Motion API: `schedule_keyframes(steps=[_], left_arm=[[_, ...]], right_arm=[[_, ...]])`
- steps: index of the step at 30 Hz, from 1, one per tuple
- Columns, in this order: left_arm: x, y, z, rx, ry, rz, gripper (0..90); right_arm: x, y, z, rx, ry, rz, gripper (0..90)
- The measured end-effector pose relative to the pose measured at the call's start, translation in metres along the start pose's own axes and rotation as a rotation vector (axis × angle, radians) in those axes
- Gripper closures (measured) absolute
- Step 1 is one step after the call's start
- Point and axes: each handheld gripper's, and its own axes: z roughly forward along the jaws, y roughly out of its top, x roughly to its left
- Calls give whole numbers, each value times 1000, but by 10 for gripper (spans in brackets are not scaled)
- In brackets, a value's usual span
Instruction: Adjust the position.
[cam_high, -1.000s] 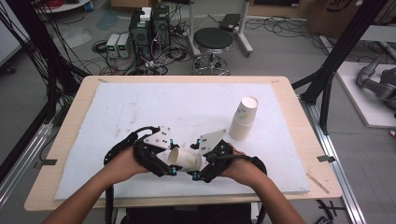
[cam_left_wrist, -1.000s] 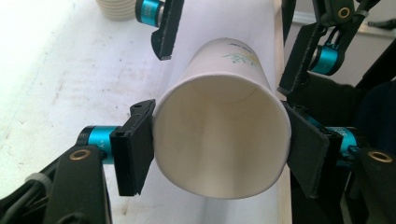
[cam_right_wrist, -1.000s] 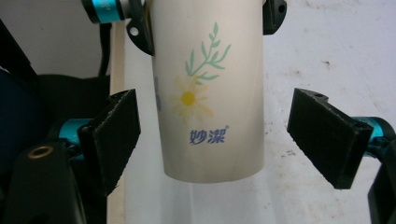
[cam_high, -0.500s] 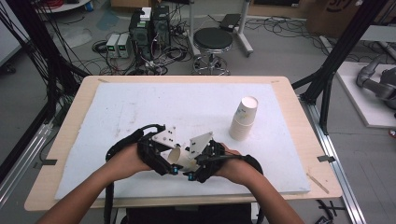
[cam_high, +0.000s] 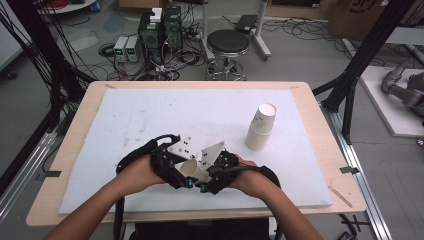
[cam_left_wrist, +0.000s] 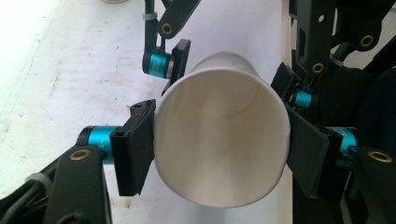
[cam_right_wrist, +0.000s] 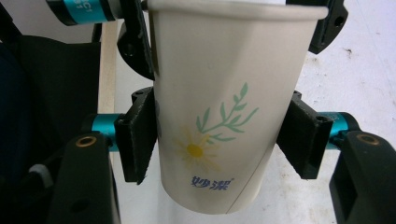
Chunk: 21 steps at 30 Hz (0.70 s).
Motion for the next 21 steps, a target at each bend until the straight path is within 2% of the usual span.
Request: schedule_keyframes(steps=[5, 9, 10, 15, 17, 18, 19, 21], left_arm=[[0, -3, 2, -18, 1, -9, 312], [2, -8, 2, -66, -8, -25, 235], [2, -10, 2, -89, -2, -24, 172], [3, -21, -4, -183, -20, -29, 178], [3, -27, -6, -223, -20, -46, 178], [4, -33, -8, -269, -19, -58, 179], [4, -33, -8, -269, -19, -58, 179], [4, -42, -10, -313, -7, -75, 177]], right_arm=[[0, -3, 2, -8, 4, 3, 370], [0, -4, 2, -12, 3, 5, 370], [0, -5, 1, -9, 8, 5, 370], [-2, -9, -2, -6, 8, 11, 370], [-2, -10, -3, -11, 5, 8, 370], [-3, -14, -5, -18, 3, 19, 369], [-3, -14, -5, -18, 3, 19, 369], [-3, -20, -9, -37, 1, 39, 368]])
